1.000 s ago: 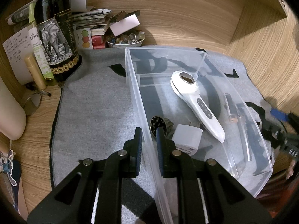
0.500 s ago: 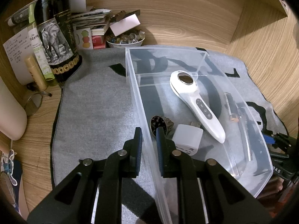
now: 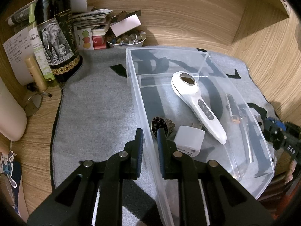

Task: Organize rigid objects
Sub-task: 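Lower the right gripper onto a small black plug piece and close, then carry the black plug piece with the right gripper and release into the box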

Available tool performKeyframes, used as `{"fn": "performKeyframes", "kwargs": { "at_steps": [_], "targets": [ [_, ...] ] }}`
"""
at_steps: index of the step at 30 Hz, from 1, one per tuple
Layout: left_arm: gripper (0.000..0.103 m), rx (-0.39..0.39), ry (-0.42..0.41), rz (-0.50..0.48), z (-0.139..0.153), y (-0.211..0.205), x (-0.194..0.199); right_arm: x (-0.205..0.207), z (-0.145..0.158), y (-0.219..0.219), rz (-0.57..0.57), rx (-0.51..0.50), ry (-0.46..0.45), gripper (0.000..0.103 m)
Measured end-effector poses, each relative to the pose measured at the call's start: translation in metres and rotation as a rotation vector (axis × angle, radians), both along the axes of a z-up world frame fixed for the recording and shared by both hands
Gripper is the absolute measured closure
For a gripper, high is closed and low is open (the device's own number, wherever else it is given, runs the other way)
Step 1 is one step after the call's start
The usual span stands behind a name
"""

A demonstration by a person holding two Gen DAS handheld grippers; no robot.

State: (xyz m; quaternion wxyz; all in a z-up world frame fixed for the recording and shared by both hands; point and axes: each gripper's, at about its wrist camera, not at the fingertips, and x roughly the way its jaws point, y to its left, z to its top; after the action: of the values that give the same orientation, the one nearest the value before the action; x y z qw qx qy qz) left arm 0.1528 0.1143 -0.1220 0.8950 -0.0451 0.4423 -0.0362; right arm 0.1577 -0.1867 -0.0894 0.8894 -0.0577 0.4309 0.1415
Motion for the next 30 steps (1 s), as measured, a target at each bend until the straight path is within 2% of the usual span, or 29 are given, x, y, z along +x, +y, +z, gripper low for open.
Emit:
{"fn": "performKeyframes", "kwargs": {
  "at_steps": [8,15,20,30],
  "targets": [
    [0.088,-0.003,-0.005,0.000,0.000,0.000,0.000,0.019,0.028,0.016,0.039,-0.026,-0.088,0.081],
    [0.088,-0.005,-0.006,0.001,0.001,0.000,-0.001,0.030,0.046,0.053,0.143,-0.022,-0.150,0.081],
    [0.088,-0.023,-0.007,0.006,0.001,0.001,0.000,0.034,0.045,0.080,0.213,-0.003,-0.156,0.081],
    [0.088,-0.023,-0.009,0.007,0.001,0.002,-0.001,0.046,0.036,0.131,0.350,0.032,-0.102,0.081]
  ]
}}
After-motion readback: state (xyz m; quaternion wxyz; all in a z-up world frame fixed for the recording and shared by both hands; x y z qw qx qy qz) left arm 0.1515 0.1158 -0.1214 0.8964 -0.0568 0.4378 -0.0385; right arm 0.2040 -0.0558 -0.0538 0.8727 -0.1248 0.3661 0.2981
